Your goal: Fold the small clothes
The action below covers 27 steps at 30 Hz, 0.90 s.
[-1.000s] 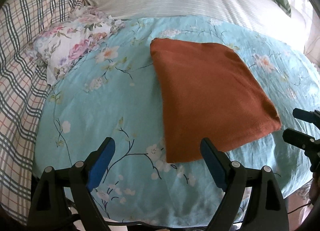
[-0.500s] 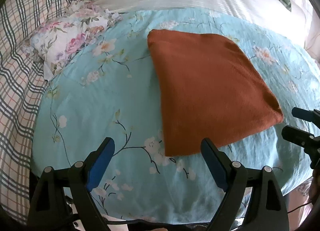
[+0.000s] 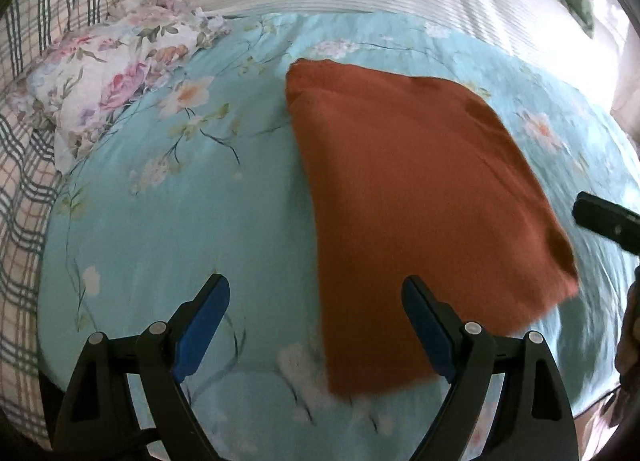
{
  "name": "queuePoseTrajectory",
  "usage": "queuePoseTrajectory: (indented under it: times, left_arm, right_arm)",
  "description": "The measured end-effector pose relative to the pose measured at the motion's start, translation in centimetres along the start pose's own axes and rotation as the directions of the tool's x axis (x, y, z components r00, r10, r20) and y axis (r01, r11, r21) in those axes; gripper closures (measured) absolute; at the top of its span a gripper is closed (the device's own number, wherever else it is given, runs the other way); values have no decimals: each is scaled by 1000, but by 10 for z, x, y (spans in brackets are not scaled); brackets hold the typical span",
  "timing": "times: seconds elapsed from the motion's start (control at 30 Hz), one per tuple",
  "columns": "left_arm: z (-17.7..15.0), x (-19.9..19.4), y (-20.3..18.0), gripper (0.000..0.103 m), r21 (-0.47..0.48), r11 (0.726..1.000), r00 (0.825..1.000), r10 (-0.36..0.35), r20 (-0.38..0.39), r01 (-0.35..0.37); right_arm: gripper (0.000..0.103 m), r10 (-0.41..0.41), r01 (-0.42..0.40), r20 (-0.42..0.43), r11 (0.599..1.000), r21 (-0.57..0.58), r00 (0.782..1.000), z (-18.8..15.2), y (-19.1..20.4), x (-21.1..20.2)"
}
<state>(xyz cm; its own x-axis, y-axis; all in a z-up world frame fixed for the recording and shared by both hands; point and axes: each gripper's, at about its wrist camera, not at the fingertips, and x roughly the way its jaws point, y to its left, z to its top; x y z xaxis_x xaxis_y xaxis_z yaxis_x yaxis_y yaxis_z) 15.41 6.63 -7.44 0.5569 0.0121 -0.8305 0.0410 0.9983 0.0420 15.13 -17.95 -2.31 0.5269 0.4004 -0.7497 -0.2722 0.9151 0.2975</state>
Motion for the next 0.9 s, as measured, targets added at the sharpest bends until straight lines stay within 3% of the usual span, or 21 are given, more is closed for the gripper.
queuePoseTrajectory:
  times: [0.07, 0.13, 0.27, 0.3, 0.33, 0.37, 0.43, 0.53, 0.63, 0.77, 0.9]
  left_arm:
    - [12, 11, 4, 14, -23, 1000, 1000, -12, -4, 12]
    - [23, 23, 7, 14, -52, 998, 1000, -28, -9, 28]
    - [38, 39, 12, 14, -89, 995, 999, -41, -14, 39]
    - [42, 43, 14, 14, -100, 994, 999, -47, -15, 45]
    - [45, 45, 15, 14, -107, 993, 999, -53, -14, 51]
    - [47, 47, 16, 15, -109, 993, 998, -55, -11, 53]
    - [52, 51, 15, 19, -96, 994, 999, -48, -11, 47]
    - [55, 49, 10, 26, -73, 996, 998, -58, 3, 58]
    - [54, 55, 1, 26, -36, 999, 1000, -31, 3, 31]
    - [52, 70, -8, 20, 5, 1000, 1000, -2, -3, 2]
    - [53, 69, -1, 19, -21, 1000, 1000, -22, -11, 21]
  right_arm:
    - [14, 10, -10, 4, 1000, 12, 1000, 13, -8, 13]
    - [31, 16, -15, -10, 999, 48, 1000, 25, -18, 31]
    - [40, 33, -29, -26, 990, 135, 999, 40, -39, 66]
    - [49, 38, -33, -28, 987, 156, 999, 42, -43, 73]
    - [71, 65, -59, -29, 983, 175, 997, 44, -47, 79]
    - [80, 107, -100, -24, 976, 194, 994, 46, -48, 82]
    - [88, 84, -85, 12, 983, 164, 996, 49, -41, 72]
    - [91, 82, -91, 80, 989, 119, 993, 49, -33, 51]
    - [91, 14, -18, 37, 996, 90, 999, 44, -34, 65]
    - [89, 19, -19, 2, 990, 138, 1000, 40, -45, 83]
    - [74, -13, 12, 4, 990, 139, 1000, 41, -42, 67]
